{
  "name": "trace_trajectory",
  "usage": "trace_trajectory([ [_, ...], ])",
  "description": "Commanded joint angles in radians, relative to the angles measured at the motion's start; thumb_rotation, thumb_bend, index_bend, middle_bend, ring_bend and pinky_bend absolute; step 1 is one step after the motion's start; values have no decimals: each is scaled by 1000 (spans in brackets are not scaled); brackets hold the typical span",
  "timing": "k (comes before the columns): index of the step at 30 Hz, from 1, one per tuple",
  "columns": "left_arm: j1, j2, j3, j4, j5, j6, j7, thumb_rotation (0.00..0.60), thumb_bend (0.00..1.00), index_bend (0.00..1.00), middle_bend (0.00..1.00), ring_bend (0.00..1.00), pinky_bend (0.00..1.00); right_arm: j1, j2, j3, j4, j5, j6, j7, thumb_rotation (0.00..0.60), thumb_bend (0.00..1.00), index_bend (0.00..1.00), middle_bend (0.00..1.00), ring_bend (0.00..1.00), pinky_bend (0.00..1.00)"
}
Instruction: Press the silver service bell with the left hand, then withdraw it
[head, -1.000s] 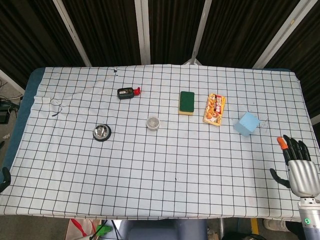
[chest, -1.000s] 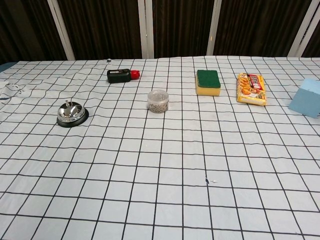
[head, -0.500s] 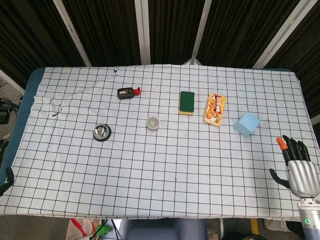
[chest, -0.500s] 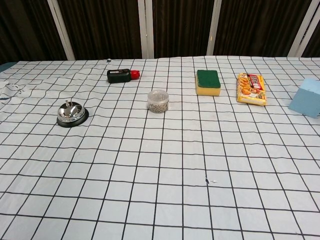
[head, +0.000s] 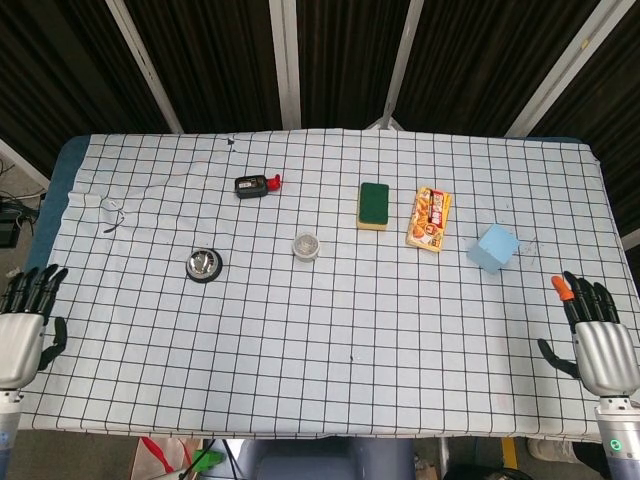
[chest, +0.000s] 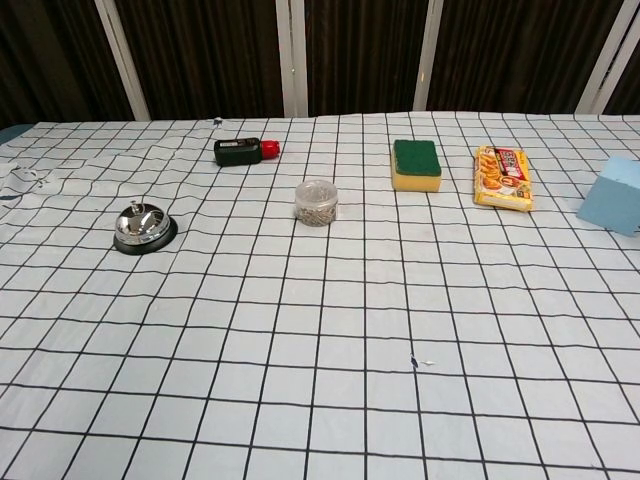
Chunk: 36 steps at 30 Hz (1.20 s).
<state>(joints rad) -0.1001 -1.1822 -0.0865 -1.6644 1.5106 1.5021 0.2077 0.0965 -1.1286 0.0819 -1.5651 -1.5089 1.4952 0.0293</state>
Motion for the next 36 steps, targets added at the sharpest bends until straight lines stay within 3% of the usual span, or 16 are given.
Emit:
trace_trajectory([
  [1,-72,-48,-45,43,-31,-79,30,600,878,31,44,0,0,0,1,1,2,2,-1,6,600,305,77,4,35,0],
  [8,-208,-154,-117,170,-117,-244,8,600,879,31,44,0,0,1,1,1,6,3,-5,16,600,304,77,4,35,0],
  [16,-349,-302,-161,353,-184,-399,-8,600,881,31,44,0,0,1,3,3,8,7,-5,22,600,305,77,4,35,0],
  [24,-443,-434,-157,509,-194,-479,-17,600,881,31,43,0,0,0,4,5,12,11,-6,30,600,305,77,4,35,0],
  [36,-514,-564,-116,651,-194,-536,-24,600,882,31,42,0,0,-6,11,9,17,12,6,55,600,305,77,4,35,0],
])
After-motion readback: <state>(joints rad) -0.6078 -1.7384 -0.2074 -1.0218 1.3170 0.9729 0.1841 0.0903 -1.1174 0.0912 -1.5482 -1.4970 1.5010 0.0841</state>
